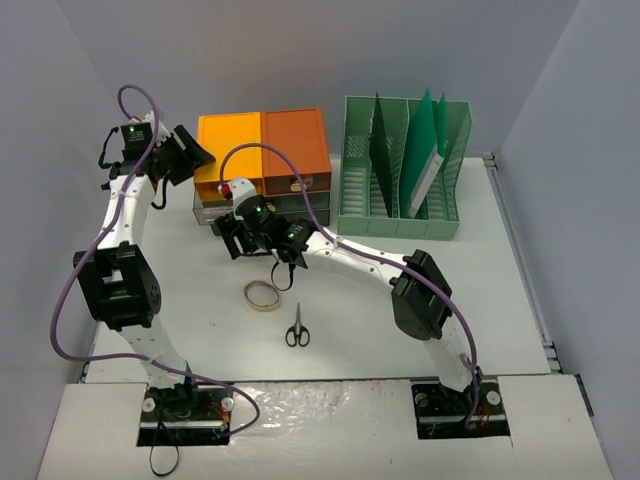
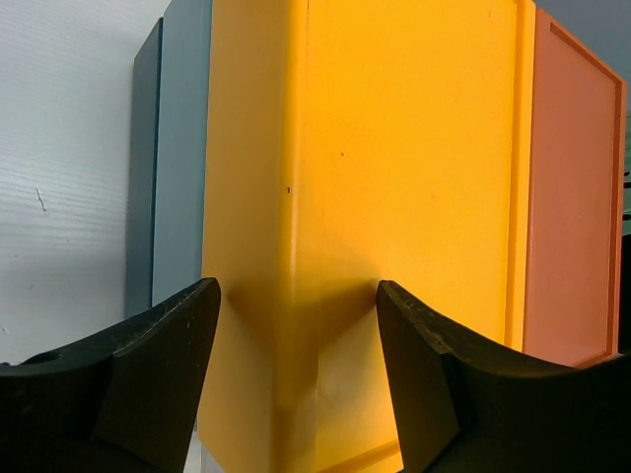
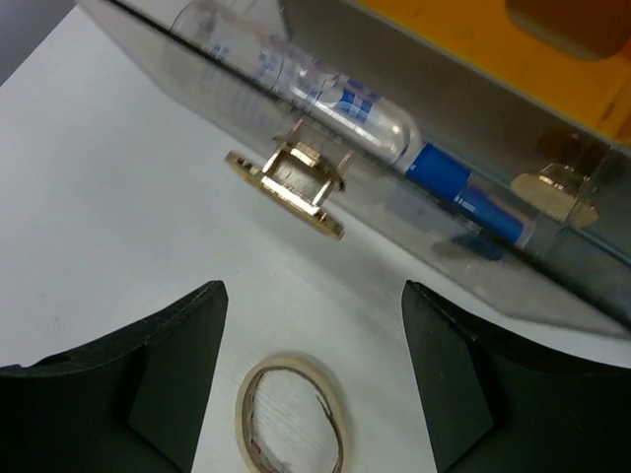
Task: Organize the desk
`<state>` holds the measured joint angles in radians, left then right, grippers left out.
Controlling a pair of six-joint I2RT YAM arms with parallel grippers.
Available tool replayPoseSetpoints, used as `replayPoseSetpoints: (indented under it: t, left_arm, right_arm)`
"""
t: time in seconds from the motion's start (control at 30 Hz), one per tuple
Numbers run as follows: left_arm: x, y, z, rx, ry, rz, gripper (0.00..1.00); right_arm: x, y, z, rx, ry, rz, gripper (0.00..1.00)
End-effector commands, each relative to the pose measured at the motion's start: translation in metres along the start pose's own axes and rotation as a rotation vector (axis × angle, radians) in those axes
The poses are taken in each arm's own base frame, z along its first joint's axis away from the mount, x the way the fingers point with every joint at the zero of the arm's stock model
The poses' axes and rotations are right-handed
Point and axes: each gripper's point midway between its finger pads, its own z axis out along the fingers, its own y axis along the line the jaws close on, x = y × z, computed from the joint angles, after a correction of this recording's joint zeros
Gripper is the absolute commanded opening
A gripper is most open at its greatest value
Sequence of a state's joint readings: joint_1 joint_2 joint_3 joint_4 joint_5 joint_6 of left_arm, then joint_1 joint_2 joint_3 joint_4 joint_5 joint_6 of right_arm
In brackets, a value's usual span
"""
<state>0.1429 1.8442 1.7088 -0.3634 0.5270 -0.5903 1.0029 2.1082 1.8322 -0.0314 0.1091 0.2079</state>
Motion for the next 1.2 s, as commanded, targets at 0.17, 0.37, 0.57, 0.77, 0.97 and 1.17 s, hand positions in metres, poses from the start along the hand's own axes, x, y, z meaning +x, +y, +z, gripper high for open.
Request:
replayPoseSetpoints:
  t: [0.17,0.37,0.57,0.77,0.97,1.17]
  left_arm:
    - [0.037,0.032,0.006,-0.127,0.105,-0.003,0.60]
    - [0.040,0.033,0.003,-0.135,0.110,0.006,0.60]
    - [0.043,0.032,-0.001,-0.139,0.114,0.014,0.60]
    - [0.046,0.034,-0.003,-0.146,0.119,0.017,0.60]
    - [0.046,0.034,-0.004,-0.147,0.118,0.020,0.60]
    - [0.043,0.032,-0.002,-0.141,0.112,0.018,0.60]
  right_arm:
    - [-0.096,-0.020,0.015,0.027,-0.273,0.055,0.68]
    - [-0.114,-0.027,0.034,0.078,-0.338,0.045,0.68]
    - [-0.121,-0.041,0.046,0.125,-0.369,0.049,0.69]
    - [-0.128,-0.052,0.037,0.163,-0.382,0.055,0.70]
    - [-0.105,-0.066,0.001,0.221,-0.330,0.087,0.69]
    - [-0.061,-0.097,-0.030,0.354,-0.334,0.109,0.69]
